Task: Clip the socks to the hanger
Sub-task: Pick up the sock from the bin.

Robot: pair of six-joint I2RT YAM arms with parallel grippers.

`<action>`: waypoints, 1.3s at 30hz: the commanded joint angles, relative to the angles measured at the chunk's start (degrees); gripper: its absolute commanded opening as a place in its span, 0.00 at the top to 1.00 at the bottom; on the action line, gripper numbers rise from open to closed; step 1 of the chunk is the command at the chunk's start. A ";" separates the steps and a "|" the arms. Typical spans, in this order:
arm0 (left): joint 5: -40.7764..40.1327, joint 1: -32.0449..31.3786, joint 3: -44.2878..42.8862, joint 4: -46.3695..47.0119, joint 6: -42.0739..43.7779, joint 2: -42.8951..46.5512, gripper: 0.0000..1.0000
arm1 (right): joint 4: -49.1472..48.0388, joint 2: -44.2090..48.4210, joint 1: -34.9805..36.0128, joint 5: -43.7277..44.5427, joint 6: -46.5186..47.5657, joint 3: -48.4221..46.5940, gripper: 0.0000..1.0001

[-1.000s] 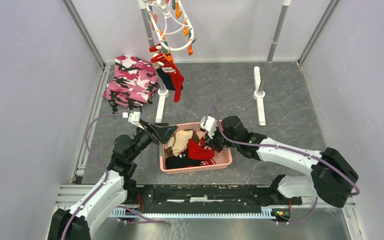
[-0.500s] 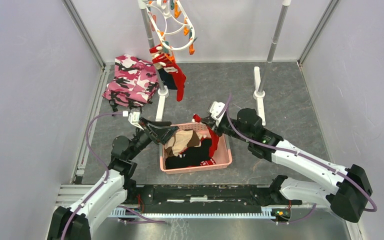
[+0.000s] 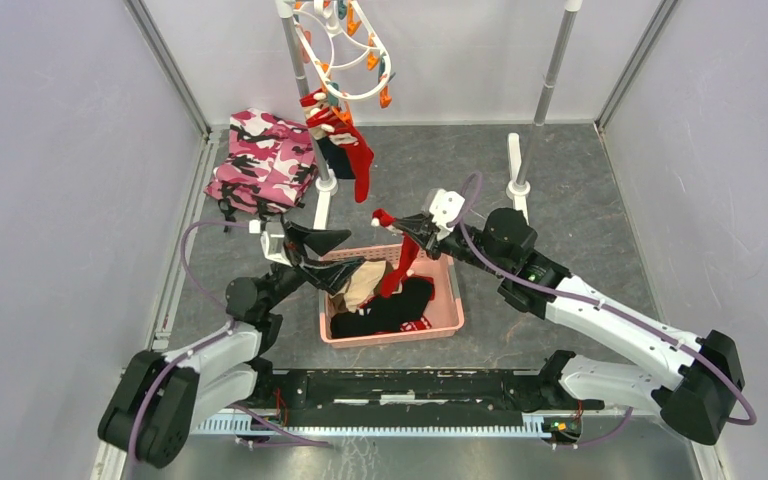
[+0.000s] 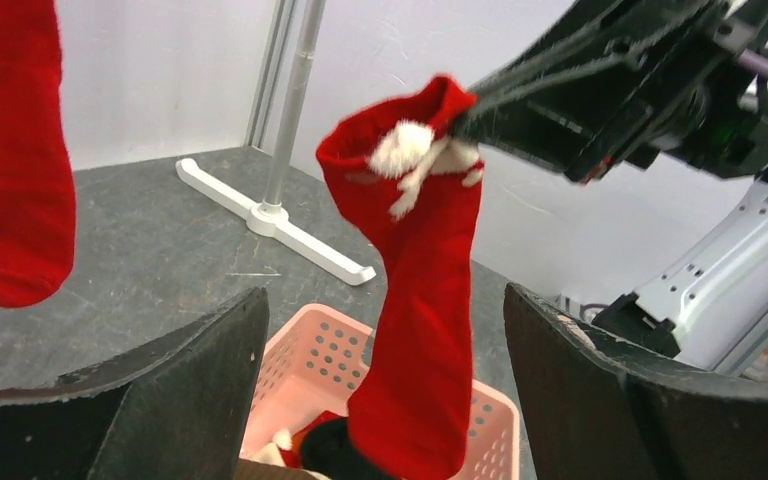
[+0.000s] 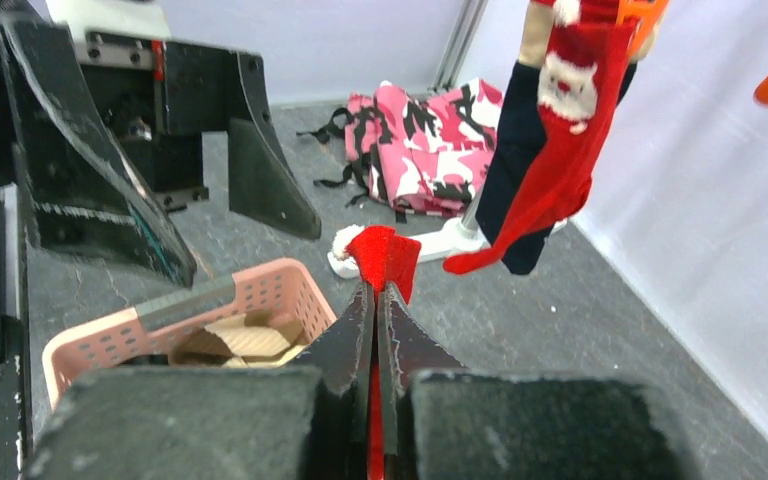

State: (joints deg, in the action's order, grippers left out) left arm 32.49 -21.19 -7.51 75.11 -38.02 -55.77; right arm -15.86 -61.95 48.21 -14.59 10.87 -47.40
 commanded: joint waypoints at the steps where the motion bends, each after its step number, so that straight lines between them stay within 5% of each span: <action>1: 4.15 -1.26 -0.32 15.70 10.60 -6.20 0.08 | -3.79 -0.27 -0.34 -2.45 -1.57 -4.10 1.00; 18: 6.04 -3.56 -9.45 18.17 17.55 -12.67 0.14 | -8.36 -4.05 -1.52 -13.42 -6.92 -6.37 1.00; 25: 7.09 -3.51 -12.03 18.93 13.91 -12.46 0.40 | -8.49 -4.27 -1.97 -14.37 -7.53 -6.48 1.00; 34: 7.10 -3.59 -12.12 18.60 11.02 -10.92 0.95 | -6.87 -3.97 -3.15 -11.88 -7.08 -6.05 1.00; 39: 5.87 -3.59 -13.29 7.50 13.93 -6.48 0.98 | -4.14 -3.76 -4.62 -10.24 -5.03 -5.69 0.83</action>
State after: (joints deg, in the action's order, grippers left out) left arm 39.16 -24.51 -18.26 85.17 -25.96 -66.59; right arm -21.15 -66.22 44.77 -26.92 4.54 -51.31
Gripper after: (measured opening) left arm 0.059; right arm 0.107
